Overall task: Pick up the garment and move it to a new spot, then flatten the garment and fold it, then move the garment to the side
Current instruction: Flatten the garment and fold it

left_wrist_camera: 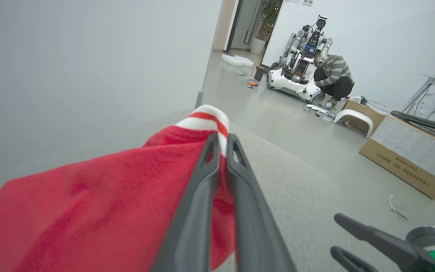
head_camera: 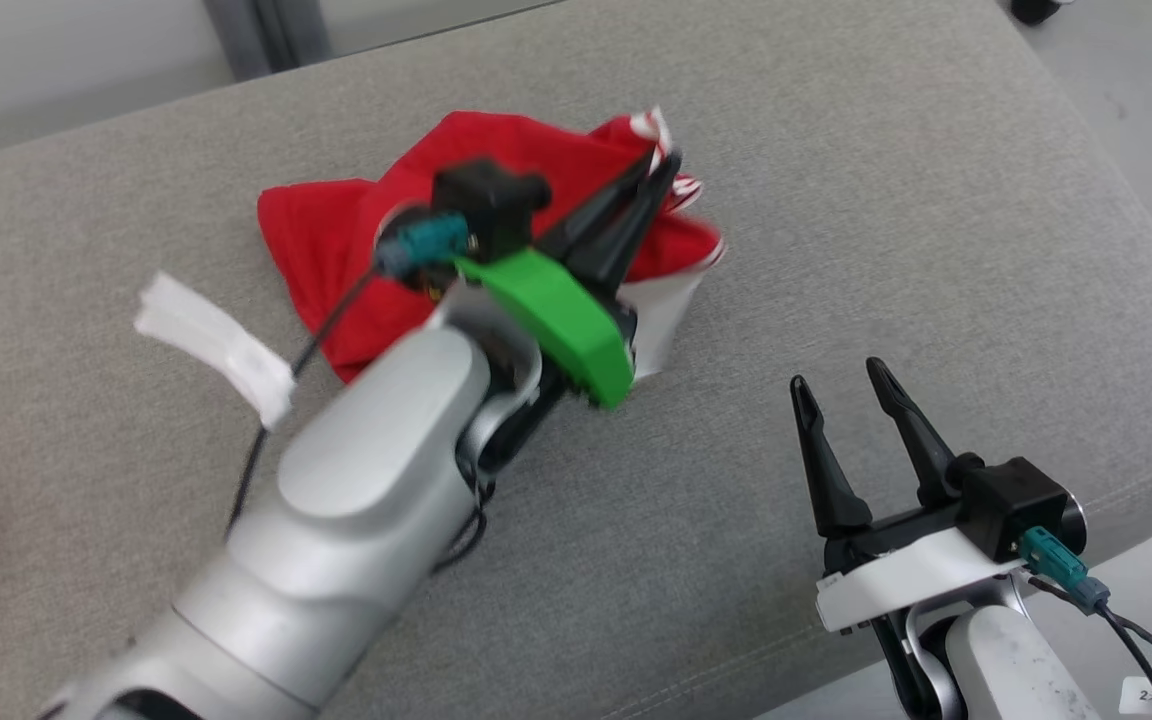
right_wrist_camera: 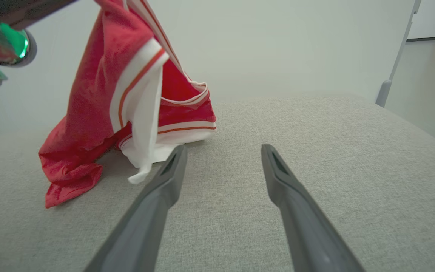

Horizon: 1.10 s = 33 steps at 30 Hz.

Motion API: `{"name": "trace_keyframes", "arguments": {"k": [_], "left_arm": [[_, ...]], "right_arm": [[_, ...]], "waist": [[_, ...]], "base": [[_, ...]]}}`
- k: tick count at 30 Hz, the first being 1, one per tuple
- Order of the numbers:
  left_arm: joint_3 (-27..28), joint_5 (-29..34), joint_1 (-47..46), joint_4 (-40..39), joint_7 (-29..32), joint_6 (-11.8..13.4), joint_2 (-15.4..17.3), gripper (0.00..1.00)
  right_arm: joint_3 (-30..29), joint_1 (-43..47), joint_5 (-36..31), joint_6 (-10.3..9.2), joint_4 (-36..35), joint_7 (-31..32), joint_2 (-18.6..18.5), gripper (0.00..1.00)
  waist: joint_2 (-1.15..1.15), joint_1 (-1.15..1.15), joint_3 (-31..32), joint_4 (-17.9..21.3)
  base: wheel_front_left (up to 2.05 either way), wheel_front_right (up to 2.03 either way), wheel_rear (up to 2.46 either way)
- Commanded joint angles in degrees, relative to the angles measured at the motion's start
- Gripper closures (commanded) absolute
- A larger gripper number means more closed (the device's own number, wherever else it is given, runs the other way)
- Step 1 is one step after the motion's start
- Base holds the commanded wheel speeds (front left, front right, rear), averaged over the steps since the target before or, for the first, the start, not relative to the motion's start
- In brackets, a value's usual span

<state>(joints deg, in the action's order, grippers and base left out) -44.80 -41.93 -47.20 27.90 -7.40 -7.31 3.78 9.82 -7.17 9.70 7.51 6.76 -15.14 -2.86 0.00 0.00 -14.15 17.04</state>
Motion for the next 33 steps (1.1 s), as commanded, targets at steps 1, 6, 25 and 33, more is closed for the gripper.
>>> {"name": "trace_keyframes", "arguments": {"k": [1, 6, 25, 33], "left_arm": [[0.57, -1.98, -4.37, -1.91, 1.08, -0.25, 1.29, 1.00], [4.17, -9.19, -17.58, -6.11, 3.58, -0.26, 2.35, 1.00], [10.97, -16.57, 1.56, 4.11, -3.44, 2.71, 7.57, 1.00], [18.25, -17.75, 19.79, 3.49, -7.68, 4.40, 12.46, 1.00]], "right_arm": [[0.02, 0.84, 0.61, -0.04, -0.03, -0.01, -0.06, 0.00], [0.25, 2.12, 1.75, -0.04, 0.30, 0.00, -0.06, 0.00], [-4.71, 5.93, -1.24, -0.03, 0.03, 0.00, -0.05, 0.00], [-5.16, 6.85, -2.55, -0.04, 0.42, 0.00, -0.05, 0.00]], "waist": [[0.00, 0.00, 2.02, 2.56], [0.00, 0.00, 3.47, 5.11], [0.00, 0.00, 6.32, -4.29], [0.00, 0.00, 6.16, -8.61]], "base": [[0.00, 0.00, 0.00], [0.00, 0.00, 0.00], [0.00, 0.00, 0.00], [0.00, 0.00, 0.00]]}}
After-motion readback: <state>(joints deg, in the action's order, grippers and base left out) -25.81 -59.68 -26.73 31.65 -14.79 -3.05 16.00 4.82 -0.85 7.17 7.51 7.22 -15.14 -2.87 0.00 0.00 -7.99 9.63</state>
